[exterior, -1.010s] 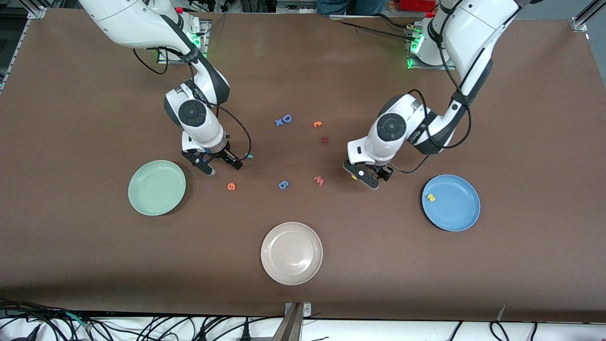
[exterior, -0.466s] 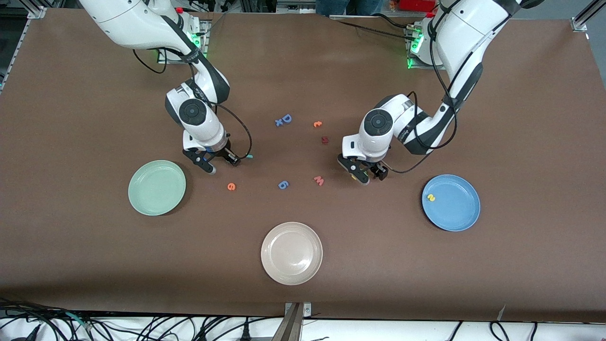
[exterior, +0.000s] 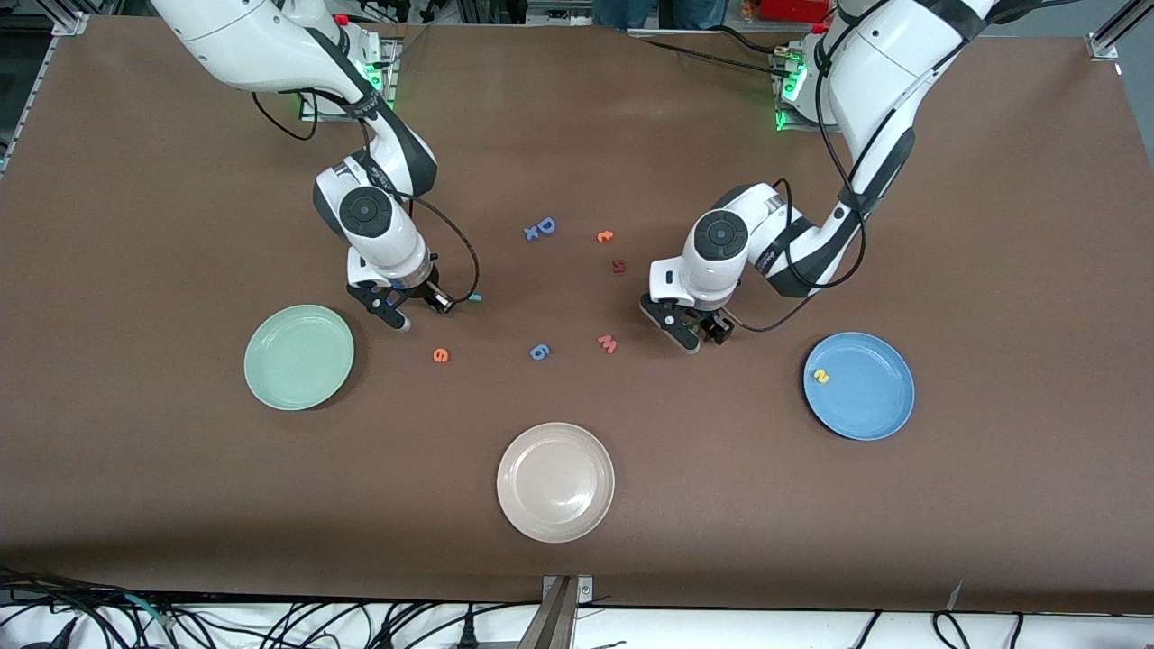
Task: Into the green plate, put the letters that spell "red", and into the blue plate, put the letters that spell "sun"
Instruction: 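Grasp the teal p with the right gripper while the left gripper grasps green u, then place the teal p on the green plate while the left gripper places u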
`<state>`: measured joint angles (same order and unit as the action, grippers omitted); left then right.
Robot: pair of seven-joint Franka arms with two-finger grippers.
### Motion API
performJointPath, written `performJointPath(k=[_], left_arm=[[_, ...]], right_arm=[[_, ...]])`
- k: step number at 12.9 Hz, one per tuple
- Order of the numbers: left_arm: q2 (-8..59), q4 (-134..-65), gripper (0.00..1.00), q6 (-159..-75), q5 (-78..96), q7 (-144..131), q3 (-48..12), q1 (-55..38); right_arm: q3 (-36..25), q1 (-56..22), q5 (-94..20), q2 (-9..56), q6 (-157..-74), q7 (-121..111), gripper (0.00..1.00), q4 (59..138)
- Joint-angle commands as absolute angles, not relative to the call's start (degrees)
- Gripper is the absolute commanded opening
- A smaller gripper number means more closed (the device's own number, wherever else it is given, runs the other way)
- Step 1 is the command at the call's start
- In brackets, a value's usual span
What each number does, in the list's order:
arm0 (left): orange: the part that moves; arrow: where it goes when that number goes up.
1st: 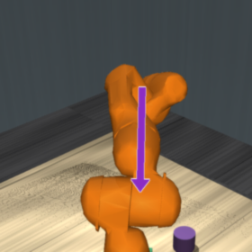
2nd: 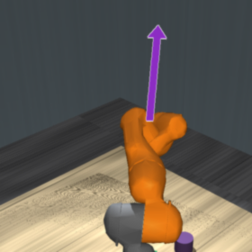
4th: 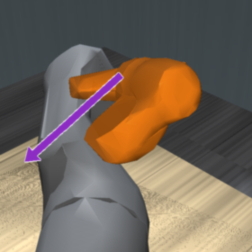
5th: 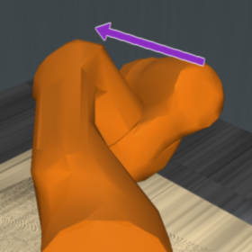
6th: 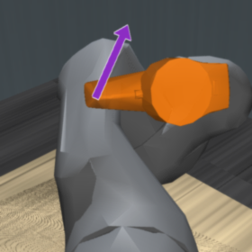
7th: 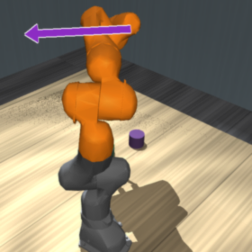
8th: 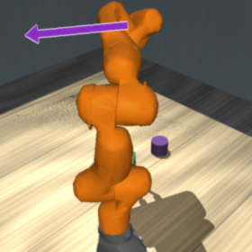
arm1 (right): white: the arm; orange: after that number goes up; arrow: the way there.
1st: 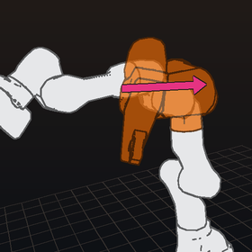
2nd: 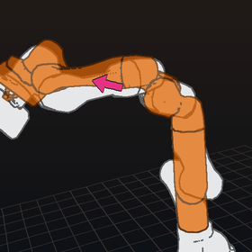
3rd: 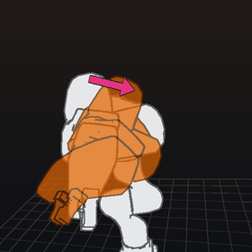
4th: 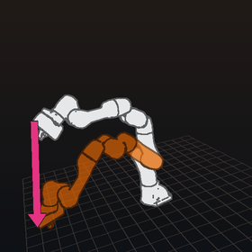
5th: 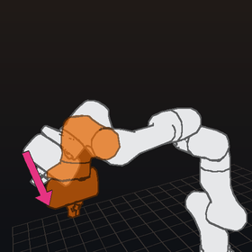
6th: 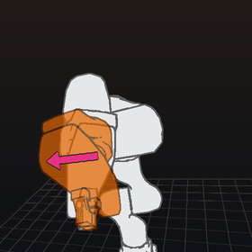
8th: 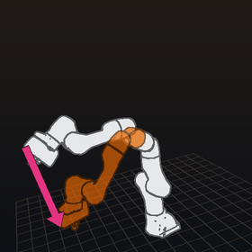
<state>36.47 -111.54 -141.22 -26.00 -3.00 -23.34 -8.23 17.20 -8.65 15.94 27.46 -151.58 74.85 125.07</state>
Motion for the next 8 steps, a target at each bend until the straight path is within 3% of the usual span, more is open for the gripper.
performJointPath(k=[1,4,5,8], left_arm=[[36.74,-111.88,0.63,-142.47,-27.95,-2.20,-23.38,-7.91],[36.04,-111.97,0.10,-142.12,-27.95,-2.02,-23.38,-7.82],[36.04,-111.97,0.02,-142.12,-27.95,-2.02,-23.38,-7.91],[35.51,-111.97,0.01,-141.51,-27.95,-1.93,-23.38,-7.82]], right_arm=[[18.54,-5.55,15.29,24.97,-148.48,71.91,0.00,125.34],[20.73,-1.51,14.07,21.37,-140.29,66.65,0.00,123.23],[21.44,0.68,11.19,20.23,-139.06,61.66,0.00,123.05],[21.62,5.96,4.23,17.67,-133.53,46.45,0.00,121.12]])
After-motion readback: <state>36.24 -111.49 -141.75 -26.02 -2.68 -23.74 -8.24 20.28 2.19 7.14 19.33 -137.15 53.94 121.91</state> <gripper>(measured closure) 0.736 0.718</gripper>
